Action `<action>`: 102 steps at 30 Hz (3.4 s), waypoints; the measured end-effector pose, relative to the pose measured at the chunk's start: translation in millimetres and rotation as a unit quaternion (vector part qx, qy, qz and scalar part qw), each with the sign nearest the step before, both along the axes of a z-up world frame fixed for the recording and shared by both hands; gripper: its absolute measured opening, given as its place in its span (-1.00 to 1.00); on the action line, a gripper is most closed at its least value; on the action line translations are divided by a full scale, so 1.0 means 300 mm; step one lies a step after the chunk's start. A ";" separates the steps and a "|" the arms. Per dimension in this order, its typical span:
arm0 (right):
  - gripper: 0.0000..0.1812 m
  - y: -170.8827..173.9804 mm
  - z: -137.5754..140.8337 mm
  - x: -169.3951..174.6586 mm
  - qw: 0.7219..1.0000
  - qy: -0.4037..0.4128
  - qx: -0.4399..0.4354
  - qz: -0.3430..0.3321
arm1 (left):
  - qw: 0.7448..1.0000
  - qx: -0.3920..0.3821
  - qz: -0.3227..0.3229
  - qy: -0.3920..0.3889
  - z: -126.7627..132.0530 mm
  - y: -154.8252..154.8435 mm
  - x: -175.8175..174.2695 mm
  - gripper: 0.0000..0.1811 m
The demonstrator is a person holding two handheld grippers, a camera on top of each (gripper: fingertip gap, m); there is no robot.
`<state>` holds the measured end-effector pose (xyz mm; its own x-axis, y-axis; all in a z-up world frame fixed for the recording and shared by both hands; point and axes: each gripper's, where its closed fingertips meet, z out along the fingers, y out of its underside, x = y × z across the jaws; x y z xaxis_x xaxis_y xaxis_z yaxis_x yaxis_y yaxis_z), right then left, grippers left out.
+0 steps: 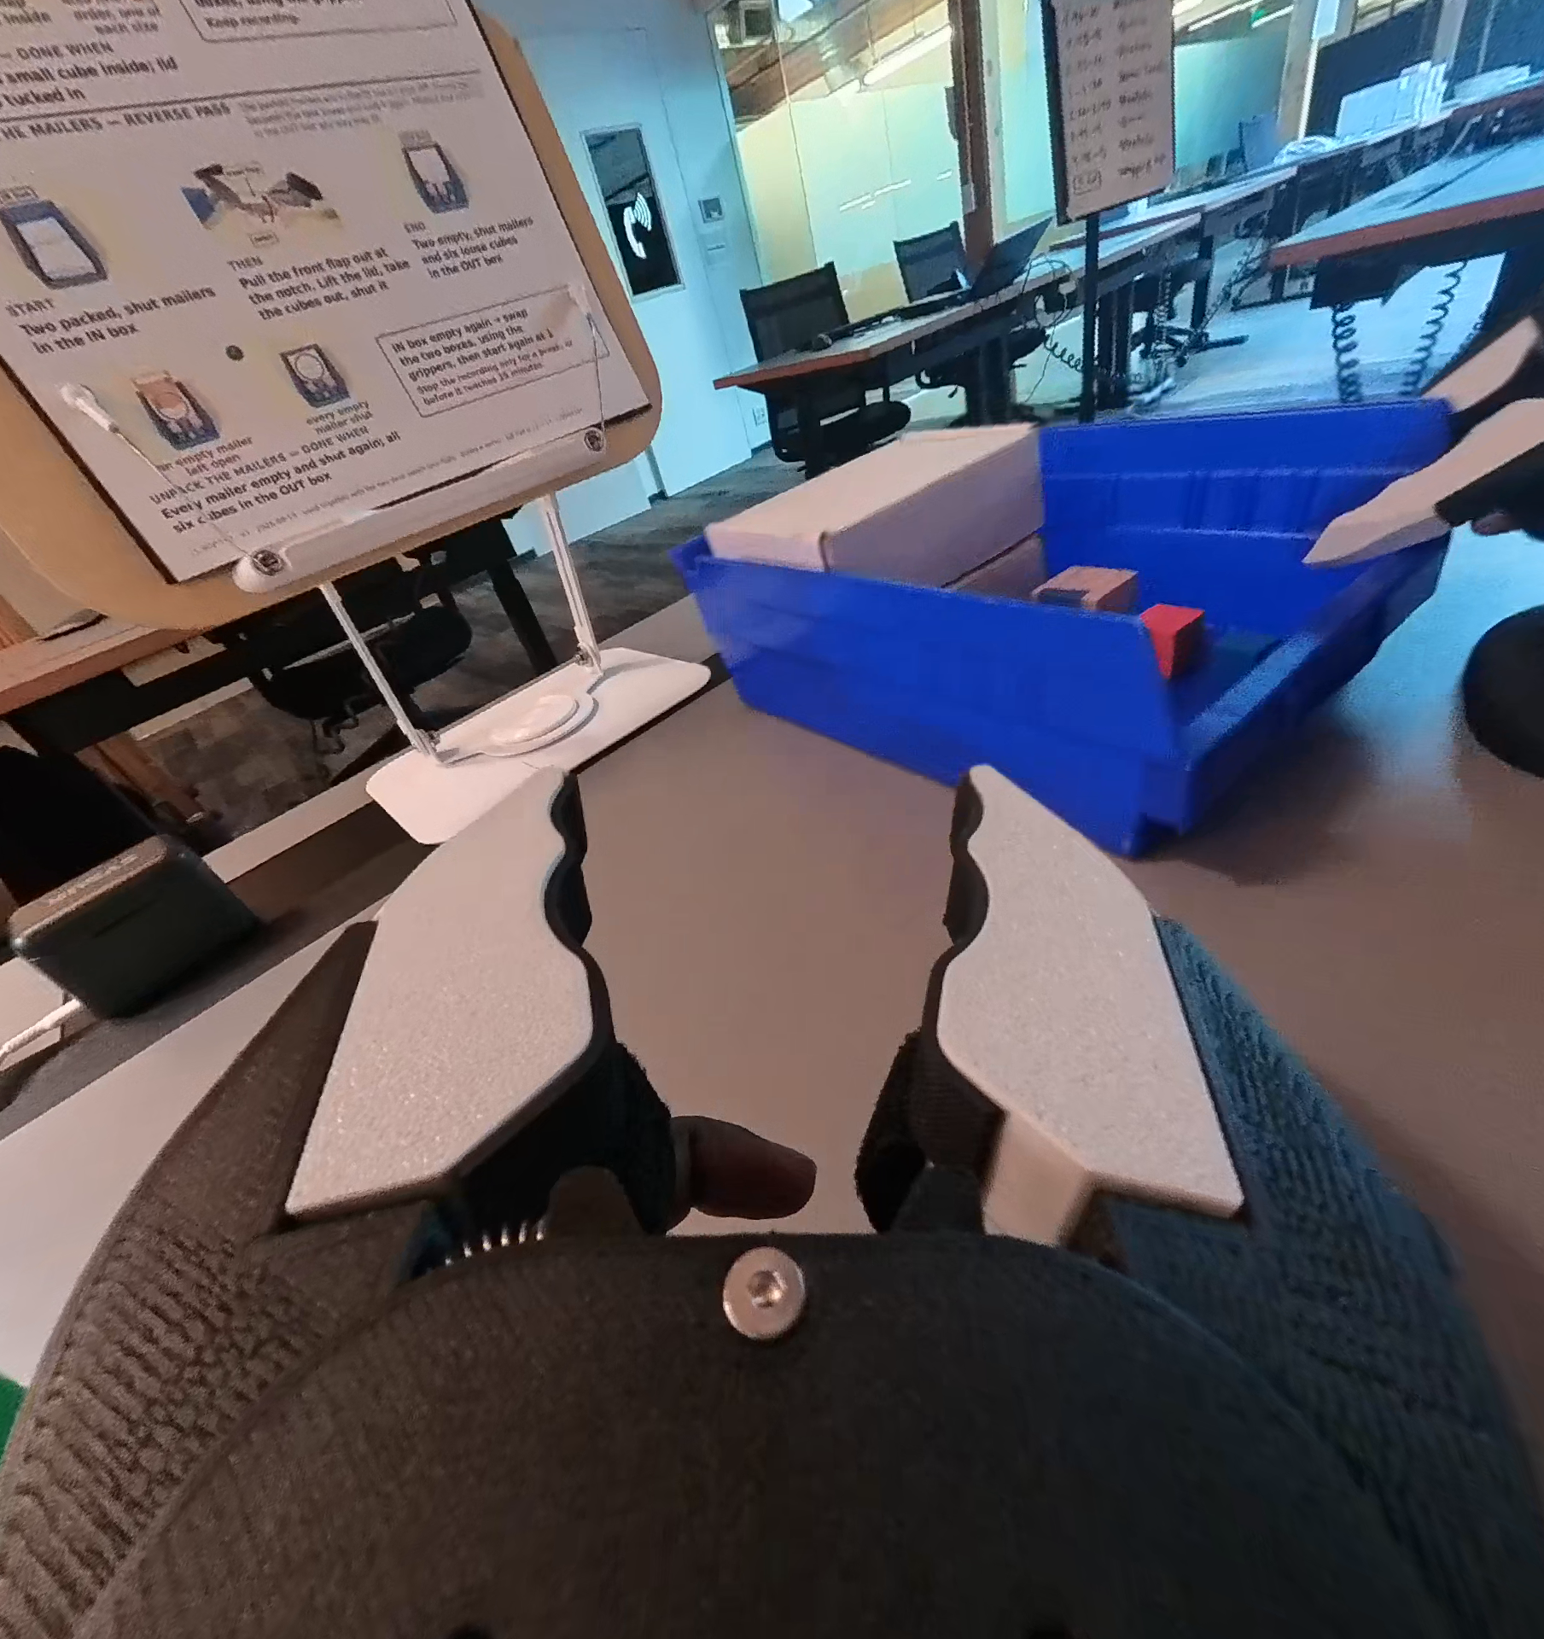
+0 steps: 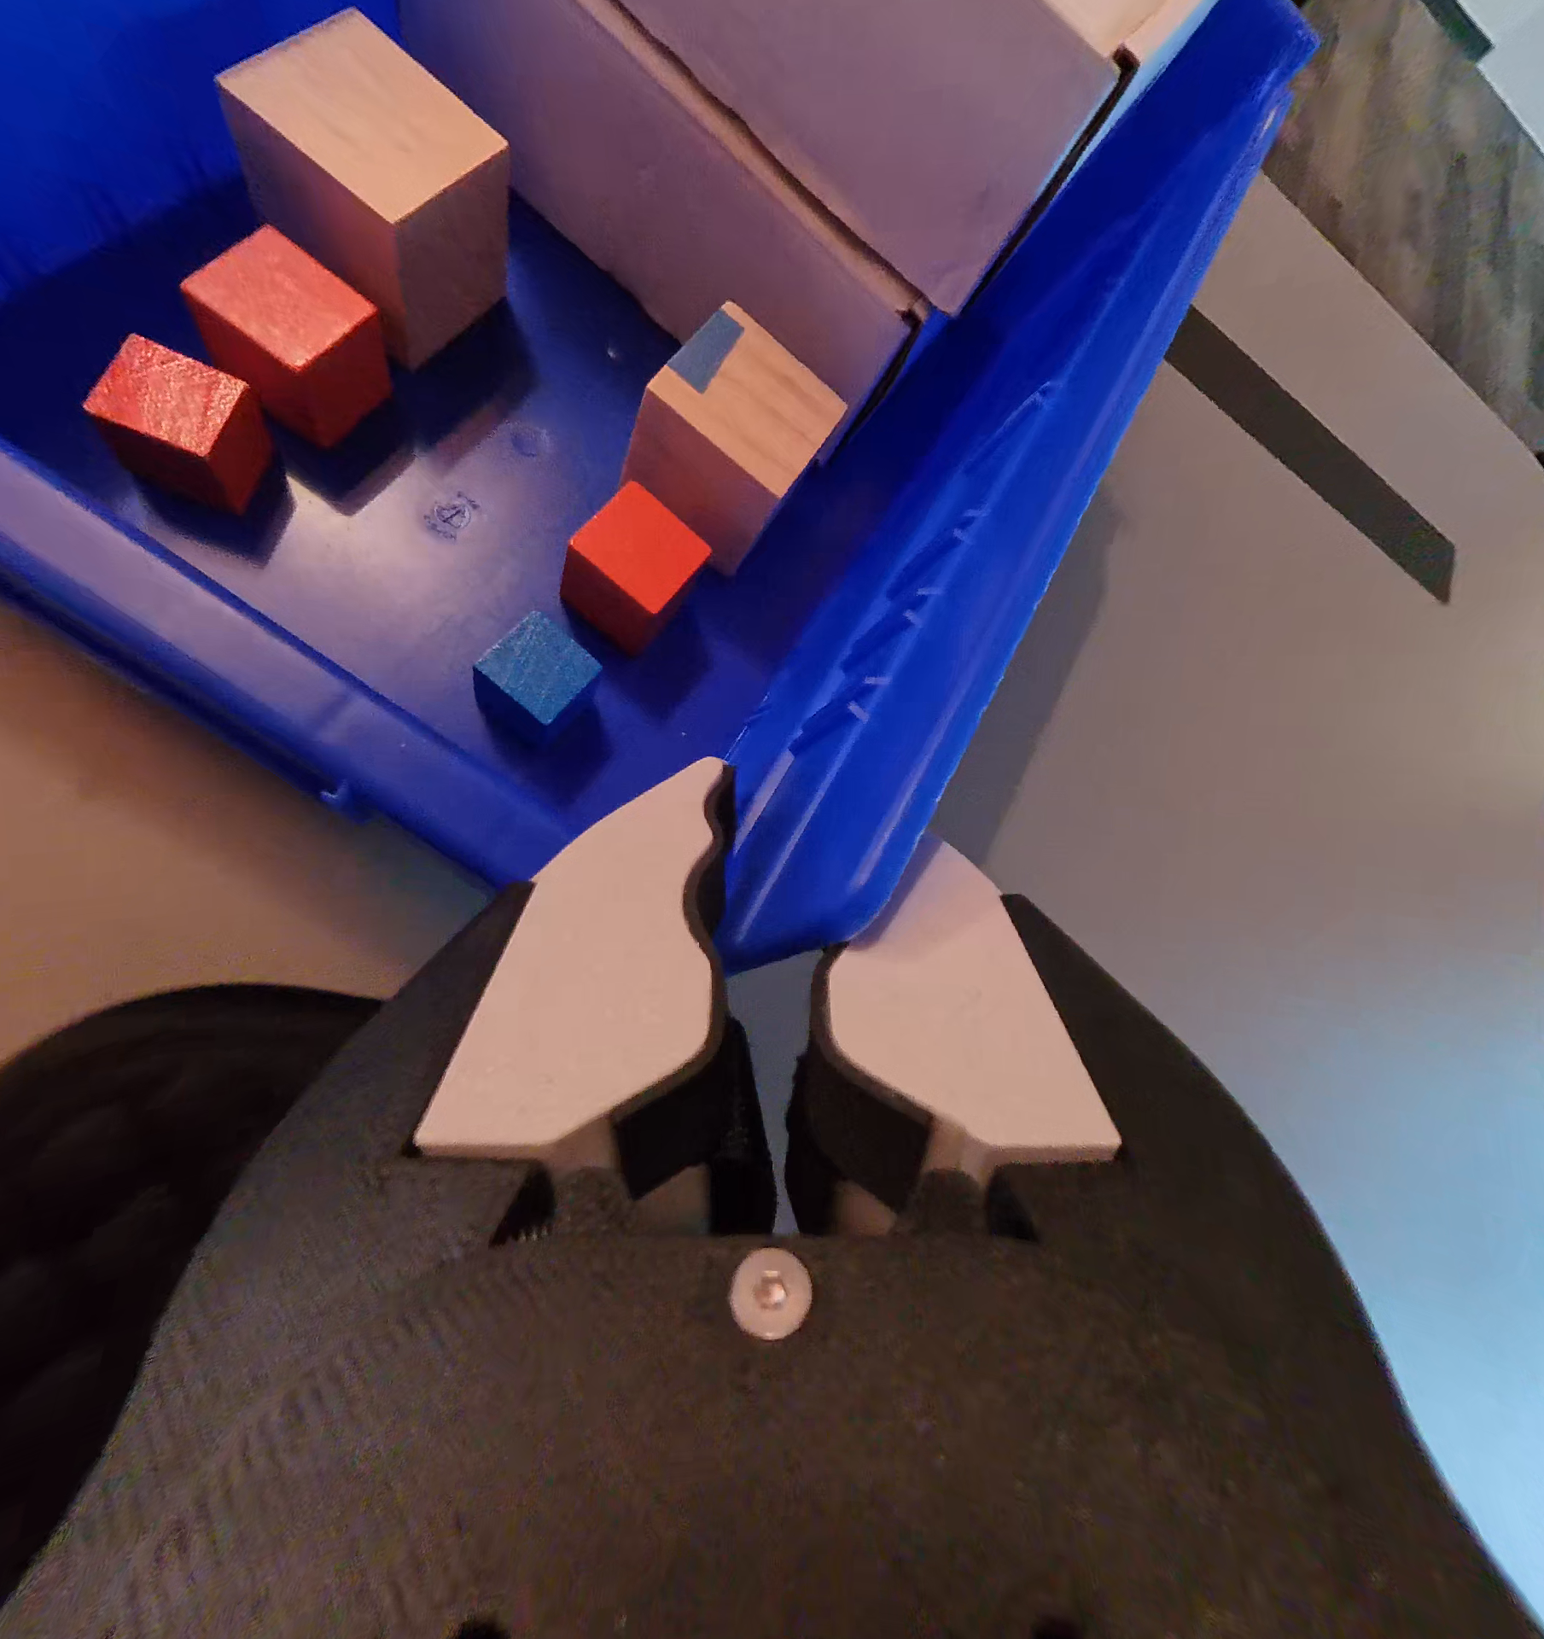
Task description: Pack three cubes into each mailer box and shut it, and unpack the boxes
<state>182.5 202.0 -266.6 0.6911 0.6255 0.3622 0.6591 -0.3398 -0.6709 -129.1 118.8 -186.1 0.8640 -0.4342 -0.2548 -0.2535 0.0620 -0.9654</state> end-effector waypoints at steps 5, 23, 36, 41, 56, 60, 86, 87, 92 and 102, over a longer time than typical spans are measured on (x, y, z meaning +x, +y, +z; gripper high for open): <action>-0.85 -0.011 0.001 -0.151 0.999 -0.004 -0.004 0.037 | 1.000 -0.008 -0.004 0.005 -0.017 -0.007 0.012 -0.12; -0.06 -0.055 0.100 -0.537 0.970 0.154 0.075 0.173 | 0.989 -0.132 0.067 -0.026 -0.131 0.026 -0.024 -0.22; 0.13 -0.029 0.258 -0.465 0.931 0.261 0.189 0.171 | 0.948 -0.133 0.283 0.068 -0.162 0.035 -0.302 -0.87; 0.11 -0.023 0.285 -0.437 0.924 0.297 0.187 0.154 | 0.932 -0.140 0.328 0.057 -0.163 -0.014 -0.387 -0.86; 0.10 -0.027 0.280 -0.441 0.920 0.309 0.181 0.160 | 0.894 -0.125 0.423 0.074 -0.146 -0.115 -0.527 -0.63; 0.15 -0.030 0.294 -0.439 0.912 0.335 0.175 0.161 | 0.943 -0.023 0.331 0.001 0.011 -0.156 -0.379 -0.37; 0.30 -0.017 0.268 -0.447 0.908 0.361 0.147 0.153 | 0.941 -0.150 0.051 0.298 -0.170 -0.825 -0.720 0.13; 0.30 -0.018 0.268 -0.448 0.908 0.360 0.148 0.153 | 0.930 -0.159 0.049 0.328 -0.185 -0.823 -0.734 0.09; 0.29 -0.018 0.278 -0.442 0.906 0.364 0.153 0.152 | 0.875 -0.239 0.037 0.419 -0.264 -0.827 -0.807 -0.04; 0.28 -0.017 0.272 -0.445 0.906 0.365 0.147 0.153 | 0.802 -0.290 0.009 0.522 -0.327 -0.814 -0.845 -0.27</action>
<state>48.9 196.9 -185.1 0.6236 0.7794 0.0606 0.0358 0.0490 -0.9982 -382.5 -125.5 -284.3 0.3186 -0.7315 -0.6029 -0.9383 -0.3338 -0.0908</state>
